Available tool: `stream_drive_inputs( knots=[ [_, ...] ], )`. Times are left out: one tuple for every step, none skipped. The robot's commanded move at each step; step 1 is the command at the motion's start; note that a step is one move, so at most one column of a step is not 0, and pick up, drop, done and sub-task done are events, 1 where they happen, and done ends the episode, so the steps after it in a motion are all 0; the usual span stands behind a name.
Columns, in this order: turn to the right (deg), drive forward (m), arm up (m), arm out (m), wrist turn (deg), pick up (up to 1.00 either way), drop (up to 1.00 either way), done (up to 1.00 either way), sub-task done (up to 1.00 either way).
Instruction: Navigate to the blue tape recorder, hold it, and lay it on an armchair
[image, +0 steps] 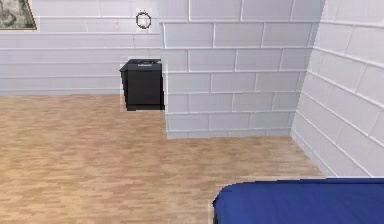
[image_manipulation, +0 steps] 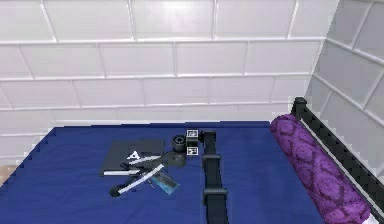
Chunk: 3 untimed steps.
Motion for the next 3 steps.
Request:
stream_drive_inputs(
  knots=[
    [0.0, 0.0, 0.0, 0.0, 45.0, 0.0, 0.0, 0.0, 0.0],
    [0.0, 0.0, 0.0, 0.0, 6.0, 0.0, 0.0, 0.0, 0.0],
    [0.0, 0.0, -0.3, 0.0, 0.0, 0.0, 0.0, 0.0, 0.0]
  ],
)
